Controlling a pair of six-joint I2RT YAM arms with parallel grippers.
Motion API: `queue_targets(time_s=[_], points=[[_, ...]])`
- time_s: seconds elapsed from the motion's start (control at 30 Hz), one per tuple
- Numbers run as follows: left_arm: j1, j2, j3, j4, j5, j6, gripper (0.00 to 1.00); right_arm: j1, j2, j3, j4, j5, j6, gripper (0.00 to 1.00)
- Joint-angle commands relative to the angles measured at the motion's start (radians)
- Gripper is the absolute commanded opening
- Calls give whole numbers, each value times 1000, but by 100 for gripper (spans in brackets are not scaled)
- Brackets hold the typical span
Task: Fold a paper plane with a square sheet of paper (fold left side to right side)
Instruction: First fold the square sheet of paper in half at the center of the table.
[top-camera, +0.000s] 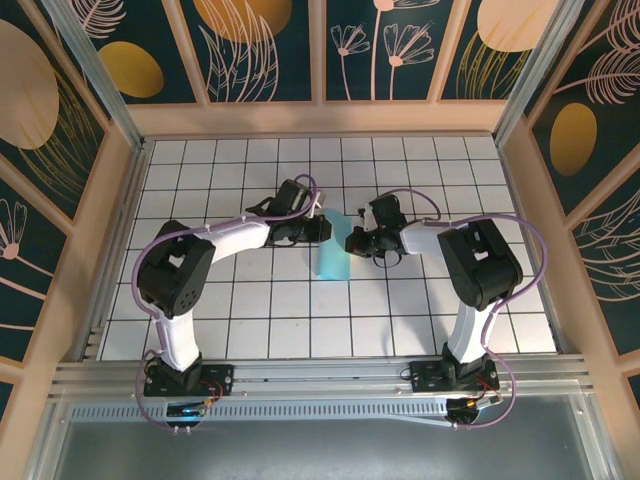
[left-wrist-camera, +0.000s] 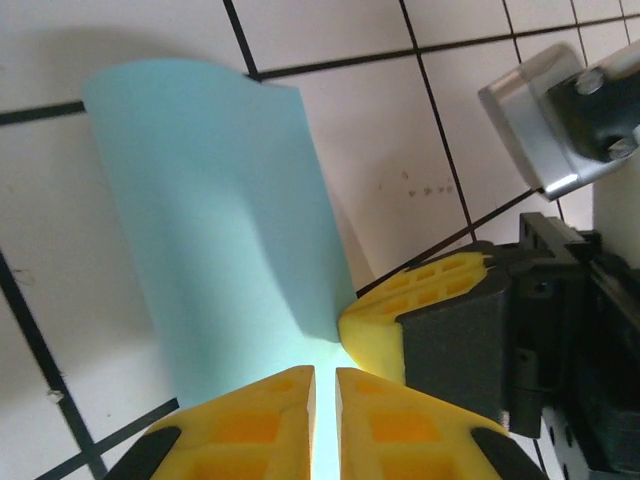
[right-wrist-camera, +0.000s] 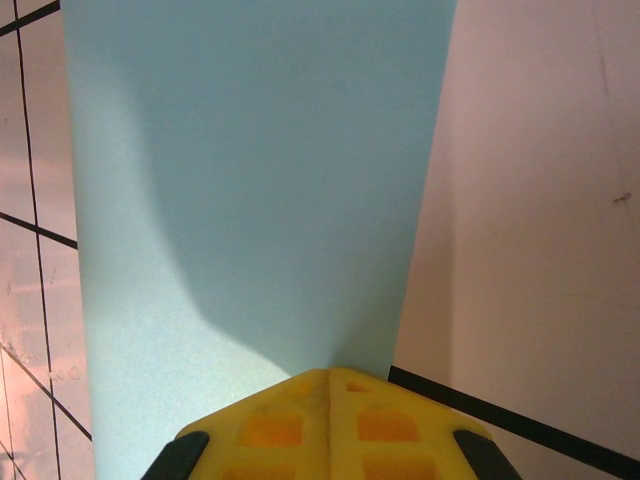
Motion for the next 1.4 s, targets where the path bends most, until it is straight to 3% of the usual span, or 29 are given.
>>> queue_targets(time_s=[0.0,0.53,1.37], points=[[-4,42,-12,30,29,11,12,10,58,-17,-91,91,-21,0],[-1,87,-35,7,-65,47,10,12,64,-10,-113,107,-37,0],[48,43,-159,64,-76,51,10,12,76,-11,-129,123,-47,0]])
